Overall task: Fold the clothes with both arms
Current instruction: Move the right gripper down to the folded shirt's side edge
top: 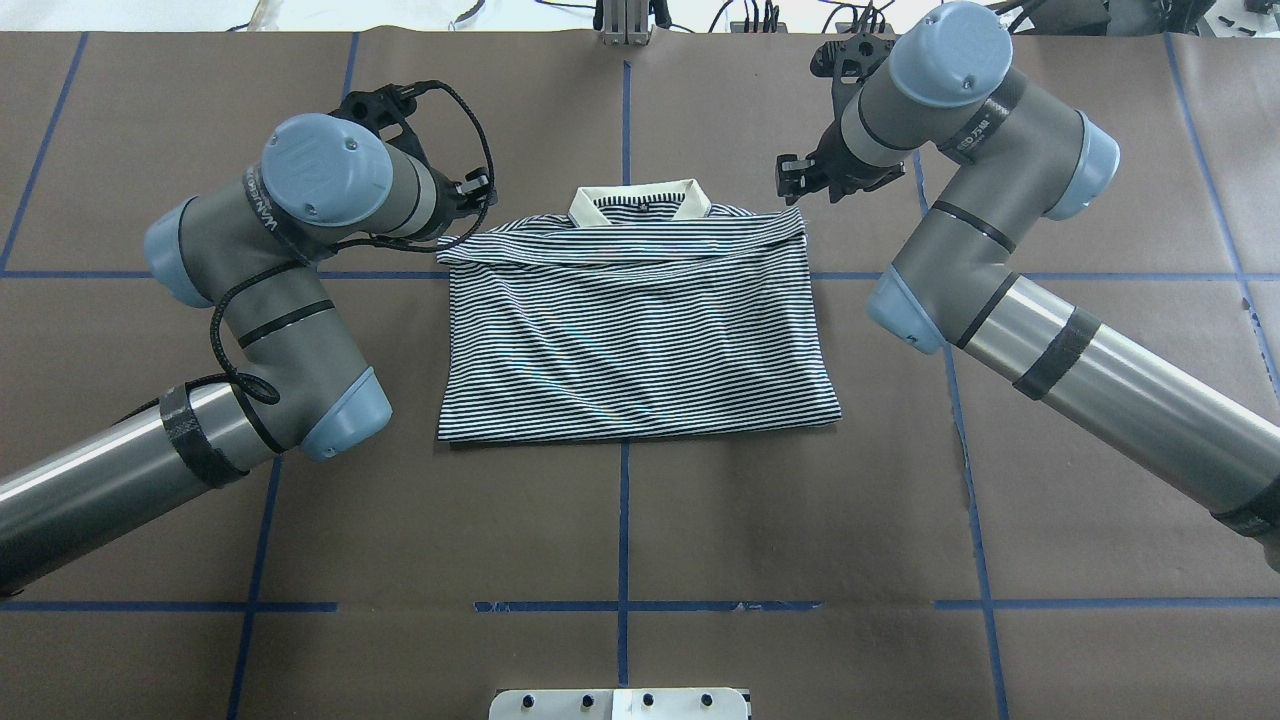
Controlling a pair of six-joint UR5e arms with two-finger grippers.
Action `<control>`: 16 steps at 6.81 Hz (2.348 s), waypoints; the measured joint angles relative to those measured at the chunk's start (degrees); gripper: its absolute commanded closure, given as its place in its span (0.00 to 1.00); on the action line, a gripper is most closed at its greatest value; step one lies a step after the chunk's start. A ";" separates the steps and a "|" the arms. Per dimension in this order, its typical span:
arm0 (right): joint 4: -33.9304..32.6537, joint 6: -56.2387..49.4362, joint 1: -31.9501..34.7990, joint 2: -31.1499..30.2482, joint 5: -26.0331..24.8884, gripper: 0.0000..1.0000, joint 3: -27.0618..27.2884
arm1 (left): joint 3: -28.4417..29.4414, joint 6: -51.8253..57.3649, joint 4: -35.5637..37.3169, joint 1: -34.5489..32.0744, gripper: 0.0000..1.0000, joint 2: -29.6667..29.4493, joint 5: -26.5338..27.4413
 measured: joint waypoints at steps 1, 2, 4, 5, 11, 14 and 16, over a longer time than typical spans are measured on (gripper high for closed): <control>-0.01 0.38 -0.07 -0.51 1.55 0.00 0.52 | -0.01 0.45 0.14 -0.09 0.00 0.09 -0.02; 0.00 1.19 -0.58 -2.49 3.69 0.00 2.59 | -0.20 0.73 0.32 -0.13 0.00 0.09 -0.10; -0.13 4.33 -3.73 -11.70 6.33 0.01 12.58 | -1.69 0.78 0.74 -0.13 0.00 -0.15 -0.24; -0.11 7.12 -6.04 -15.36 6.58 0.05 16.65 | -2.57 0.66 0.84 -0.11 0.00 -0.22 -0.25; -0.19 11.43 -12.00 -16.97 3.35 0.83 16.48 | -3.34 0.47 0.62 -0.06 0.00 0.25 -0.24; -0.11 11.39 -12.03 -16.84 3.80 0.63 16.89 | -3.03 0.75 0.31 -0.01 0.00 0.62 -0.12; -0.11 11.37 -12.03 -16.84 3.97 0.00 16.97 | -2.92 0.80 0.23 -0.01 0.00 0.65 0.00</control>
